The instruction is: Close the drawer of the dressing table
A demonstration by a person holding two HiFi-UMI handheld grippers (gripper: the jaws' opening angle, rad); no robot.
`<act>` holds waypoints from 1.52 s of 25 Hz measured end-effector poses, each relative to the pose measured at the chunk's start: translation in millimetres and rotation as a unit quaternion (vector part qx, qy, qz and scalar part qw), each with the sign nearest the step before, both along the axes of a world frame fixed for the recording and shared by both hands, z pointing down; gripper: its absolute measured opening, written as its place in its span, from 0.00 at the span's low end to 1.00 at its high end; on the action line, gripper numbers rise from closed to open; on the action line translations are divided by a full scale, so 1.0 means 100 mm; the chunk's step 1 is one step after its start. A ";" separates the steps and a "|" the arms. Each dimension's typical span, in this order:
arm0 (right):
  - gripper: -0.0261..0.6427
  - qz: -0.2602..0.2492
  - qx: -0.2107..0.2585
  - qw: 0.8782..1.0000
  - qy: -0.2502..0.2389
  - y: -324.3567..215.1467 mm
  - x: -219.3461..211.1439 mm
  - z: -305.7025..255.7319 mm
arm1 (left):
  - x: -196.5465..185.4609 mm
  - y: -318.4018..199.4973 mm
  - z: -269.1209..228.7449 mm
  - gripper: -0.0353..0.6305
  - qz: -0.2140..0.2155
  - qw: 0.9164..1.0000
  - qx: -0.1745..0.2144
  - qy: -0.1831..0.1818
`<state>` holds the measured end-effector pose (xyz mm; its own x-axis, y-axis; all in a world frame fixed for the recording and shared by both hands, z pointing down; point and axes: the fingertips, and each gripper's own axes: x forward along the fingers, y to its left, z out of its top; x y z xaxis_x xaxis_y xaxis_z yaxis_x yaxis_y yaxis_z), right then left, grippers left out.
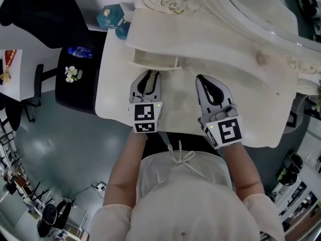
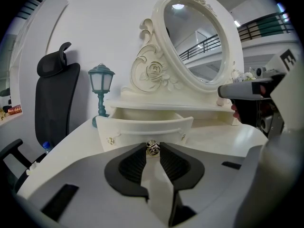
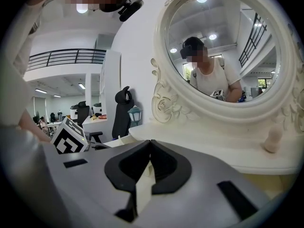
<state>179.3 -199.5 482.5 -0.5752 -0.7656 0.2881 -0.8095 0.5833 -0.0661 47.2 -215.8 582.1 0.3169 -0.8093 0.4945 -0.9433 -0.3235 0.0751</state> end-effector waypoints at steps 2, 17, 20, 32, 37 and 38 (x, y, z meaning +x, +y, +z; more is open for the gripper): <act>0.05 0.003 0.001 1.000 -0.005 -0.02 -0.01 0.00 | 0.01 -0.03 0.00 0.21 0.008 1.000 -0.003 0.002; 0.05 -0.003 0.007 1.000 0.009 -0.16 -0.04 0.01 | 0.02 -0.36 0.03 0.21 0.032 0.999 -0.017 -0.012; 0.05 0.008 0.008 1.000 0.013 -0.22 0.02 -0.01 | 0.03 -0.40 0.03 0.21 0.034 0.999 -0.017 -0.011; 0.05 0.017 0.013 0.999 0.024 -0.28 0.12 -0.03 | 0.10 -0.63 0.00 0.21 0.027 0.999 -0.021 0.009; 0.05 0.018 0.014 0.999 0.029 -0.29 0.16 -0.04 | 0.12 -0.64 0.00 0.22 0.027 0.999 -0.016 0.018; 0.05 0.017 0.014 0.999 0.030 -0.28 0.15 -0.04 | 0.11 -0.64 0.00 0.22 0.027 0.999 -0.016 0.019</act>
<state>194.7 -227.9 478.4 -0.5305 -0.7932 0.2988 -0.8315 0.5556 -0.0014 58.4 -279.9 581.7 0.3789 -0.7745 0.5065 -0.9206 -0.3713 0.1209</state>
